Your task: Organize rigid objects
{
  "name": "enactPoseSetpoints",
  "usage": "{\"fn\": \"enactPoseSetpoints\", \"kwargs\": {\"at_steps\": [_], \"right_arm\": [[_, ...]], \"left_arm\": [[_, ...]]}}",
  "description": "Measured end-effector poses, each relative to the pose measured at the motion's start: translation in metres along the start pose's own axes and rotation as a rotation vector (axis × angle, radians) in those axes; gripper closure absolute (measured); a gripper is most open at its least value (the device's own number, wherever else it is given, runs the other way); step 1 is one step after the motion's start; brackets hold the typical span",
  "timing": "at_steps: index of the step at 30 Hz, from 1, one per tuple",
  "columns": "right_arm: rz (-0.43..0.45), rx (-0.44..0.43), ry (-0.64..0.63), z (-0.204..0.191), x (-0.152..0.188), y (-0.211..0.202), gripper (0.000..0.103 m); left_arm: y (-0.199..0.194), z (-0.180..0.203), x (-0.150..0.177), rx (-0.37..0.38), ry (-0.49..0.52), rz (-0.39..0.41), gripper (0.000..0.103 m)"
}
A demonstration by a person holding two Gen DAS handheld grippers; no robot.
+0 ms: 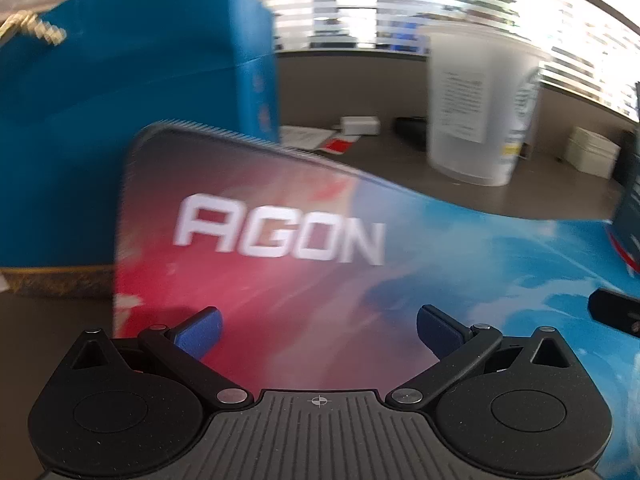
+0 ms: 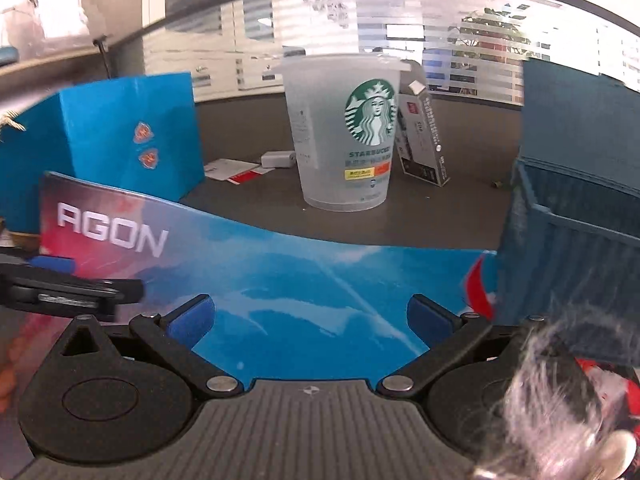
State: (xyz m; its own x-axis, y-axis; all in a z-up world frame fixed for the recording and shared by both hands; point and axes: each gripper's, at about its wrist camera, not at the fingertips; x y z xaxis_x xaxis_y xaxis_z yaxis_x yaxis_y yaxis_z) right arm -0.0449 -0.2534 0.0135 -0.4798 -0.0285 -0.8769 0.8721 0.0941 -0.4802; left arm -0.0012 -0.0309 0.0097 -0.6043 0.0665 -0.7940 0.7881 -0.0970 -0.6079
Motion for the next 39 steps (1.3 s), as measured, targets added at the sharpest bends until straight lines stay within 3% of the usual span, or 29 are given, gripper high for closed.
{"fn": "enactPoseSetpoints", "kwargs": {"at_steps": [5, 12, 39], "right_arm": [[-0.01, 0.065, 0.031, -0.007, -0.01, 0.019, 0.0], [-0.14, 0.118, 0.072, -0.001, -0.011, 0.045, 0.0], [-0.15, 0.135, 0.04, -0.006, -0.01, 0.048, 0.0]], "left_arm": [[0.0, 0.0, -0.001, -0.01, 0.004, -0.005, 0.0], [0.003, 0.002, 0.001, 0.0, -0.016, -0.014, 0.0], [0.005, 0.007, 0.002, -0.015, -0.023, -0.02, 0.0]]}}
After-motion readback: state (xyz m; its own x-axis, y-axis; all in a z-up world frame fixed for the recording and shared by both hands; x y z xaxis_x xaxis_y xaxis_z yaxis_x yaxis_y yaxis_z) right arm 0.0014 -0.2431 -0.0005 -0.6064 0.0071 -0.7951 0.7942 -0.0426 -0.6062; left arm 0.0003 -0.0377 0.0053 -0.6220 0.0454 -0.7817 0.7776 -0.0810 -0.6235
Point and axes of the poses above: each gripper's, at about its wrist camera, not at the fingertips, and y roughly the way its jaws point, z to its right, x to its underside, and after that the axes turned 3 degrees about x, right-handed
